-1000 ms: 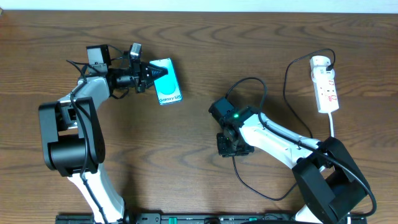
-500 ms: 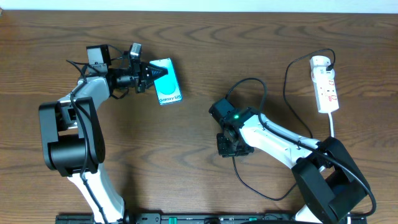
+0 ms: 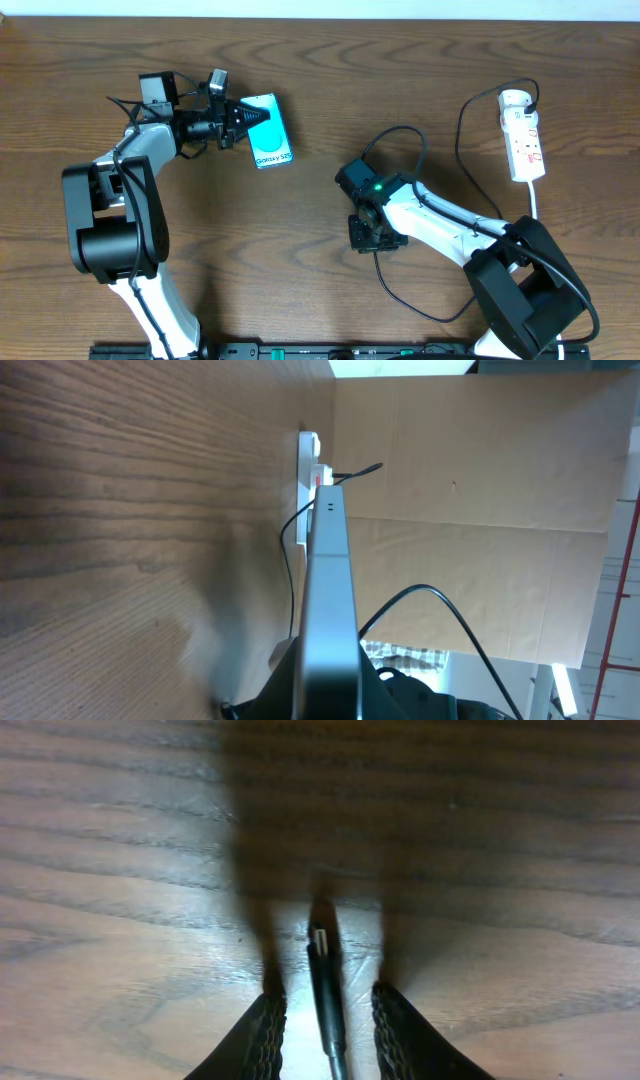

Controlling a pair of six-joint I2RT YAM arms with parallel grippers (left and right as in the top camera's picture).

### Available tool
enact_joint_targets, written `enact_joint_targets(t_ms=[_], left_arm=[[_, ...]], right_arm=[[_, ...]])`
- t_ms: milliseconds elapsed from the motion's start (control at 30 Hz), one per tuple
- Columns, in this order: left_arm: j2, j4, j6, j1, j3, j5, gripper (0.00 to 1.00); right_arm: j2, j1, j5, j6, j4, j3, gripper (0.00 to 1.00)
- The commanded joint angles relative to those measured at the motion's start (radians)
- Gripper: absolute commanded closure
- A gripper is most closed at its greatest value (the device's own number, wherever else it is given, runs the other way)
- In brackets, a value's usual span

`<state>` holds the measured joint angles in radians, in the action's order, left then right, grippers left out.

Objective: Plug charger to phone and switch on socket
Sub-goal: 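Lower the right gripper and close it on the black cable plug, then lift the cable plug with the right gripper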

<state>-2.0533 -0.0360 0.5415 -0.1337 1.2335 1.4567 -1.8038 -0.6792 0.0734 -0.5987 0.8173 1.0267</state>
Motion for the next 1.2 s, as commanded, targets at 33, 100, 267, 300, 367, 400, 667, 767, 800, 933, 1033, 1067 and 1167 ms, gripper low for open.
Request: enact_joint_targets(t_ms=[33, 100, 267, 300, 367, 400, 667, 767, 800, 933, 1033, 1067, 1167], left_arm=[[0.013, 0.004, -0.018, 0.003, 0.006, 0.024, 0.93], [0.013, 0.004, -0.018, 0.003, 0.006, 0.024, 0.93], [0.013, 0.004, -0.018, 0.003, 0.006, 0.024, 0.93], [0.013, 0.004, -0.018, 0.003, 0.006, 0.024, 0.93], [0.013, 0.004, -0.018, 0.003, 0.006, 0.024, 0.93], [0.013, 0.004, -0.018, 0.003, 0.006, 0.024, 0.93], [0.013, 0.004, -0.018, 0.003, 0.006, 0.024, 0.93], [0.013, 0.004, -0.018, 0.003, 0.006, 0.024, 0.93], [0.013, 0.004, -0.018, 0.003, 0.006, 0.024, 0.93], [0.013, 0.004, -0.018, 0.003, 0.006, 0.024, 0.94], [0.013, 0.004, -0.018, 0.003, 0.006, 0.024, 0.93], [0.013, 0.004, -0.018, 0.003, 0.006, 0.024, 0.92], [0.013, 0.004, -0.018, 0.003, 0.006, 0.024, 0.93]], right_arm=[[-0.033, -0.003, 0.024, -0.008, 0.001, -0.01, 0.72], [-0.033, -0.003, 0.023, -0.007, 0.001, -0.01, 0.72], [-0.033, -0.003, 0.023, -0.007, -0.017, -0.01, 0.8], [-0.033, -0.003, 0.023, -0.008, -0.019, -0.01, 0.82], [-0.033, -0.003, 0.023, -0.008, -0.019, -0.01, 0.85], [-0.033, -0.003, 0.023, -0.007, -0.019, -0.01, 0.86], [-0.033, -0.003, 0.023, -0.008, -0.018, -0.01, 0.95], [-0.033, -0.003, 0.023, -0.007, -0.018, -0.01, 0.96], [-0.033, -0.003, 0.023, -0.007, -0.018, -0.01, 0.98], [-0.033, -0.003, 0.023, -0.007, -0.019, -0.01, 0.99], [-0.033, -0.003, 0.023, -0.007, -0.021, -0.01, 0.99], [-0.033, -0.003, 0.023, -0.007, -0.021, -0.01, 0.99], [-0.033, -0.002, 0.023, -0.007, -0.021, -0.009, 0.99]])
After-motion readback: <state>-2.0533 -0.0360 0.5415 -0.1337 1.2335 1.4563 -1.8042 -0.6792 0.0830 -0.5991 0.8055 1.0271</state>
